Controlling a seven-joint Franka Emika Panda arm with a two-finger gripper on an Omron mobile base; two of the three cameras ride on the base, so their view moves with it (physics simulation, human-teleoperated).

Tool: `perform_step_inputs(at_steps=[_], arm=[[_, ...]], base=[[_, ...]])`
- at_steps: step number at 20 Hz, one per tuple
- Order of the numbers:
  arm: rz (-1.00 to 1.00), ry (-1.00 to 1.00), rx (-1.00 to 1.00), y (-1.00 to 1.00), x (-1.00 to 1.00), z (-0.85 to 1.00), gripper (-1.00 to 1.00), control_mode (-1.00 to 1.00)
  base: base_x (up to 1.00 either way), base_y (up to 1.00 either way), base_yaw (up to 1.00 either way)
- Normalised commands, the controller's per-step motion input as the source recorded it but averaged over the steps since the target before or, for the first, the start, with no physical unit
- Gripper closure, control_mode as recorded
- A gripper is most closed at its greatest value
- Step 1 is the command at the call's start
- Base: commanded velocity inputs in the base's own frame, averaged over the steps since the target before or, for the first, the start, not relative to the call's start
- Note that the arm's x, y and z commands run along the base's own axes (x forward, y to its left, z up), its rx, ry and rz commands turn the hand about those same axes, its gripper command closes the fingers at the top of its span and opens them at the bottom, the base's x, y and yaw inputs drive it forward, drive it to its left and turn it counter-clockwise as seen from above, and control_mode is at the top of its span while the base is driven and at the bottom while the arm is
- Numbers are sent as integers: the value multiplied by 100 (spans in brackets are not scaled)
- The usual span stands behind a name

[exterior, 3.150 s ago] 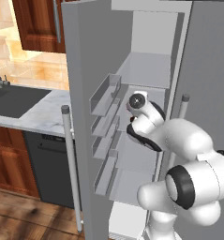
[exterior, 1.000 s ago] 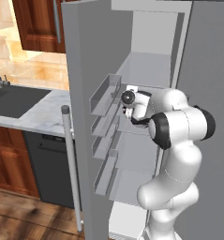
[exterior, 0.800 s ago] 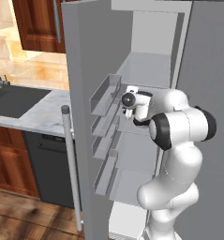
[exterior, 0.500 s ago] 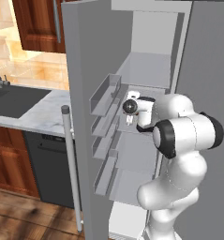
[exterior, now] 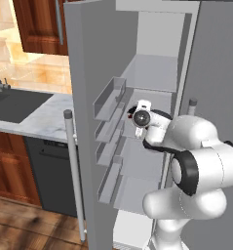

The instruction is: Take the eggplant and chicken drumstick from the highest rack and move them to the second highest rack where the eggplant and bell pepper are located, to maximize freezer space. Close the freezer door after rearranging.

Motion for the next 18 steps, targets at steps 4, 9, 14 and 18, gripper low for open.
perform_step_inputs(at_steps=[4, 9, 14, 18], arm=[[0, 29, 9, 5, -53, 65, -100, -100], [0, 26, 8, 7, -56, 72, -100, -100], [0, 16, 3, 11, -63, 68, -100, -100], [-1, 17, 2, 17, -79, 39, -100, -100]], base=[[0, 0, 0], [0, 0, 0], [0, 0, 0], [0, 0, 0]])
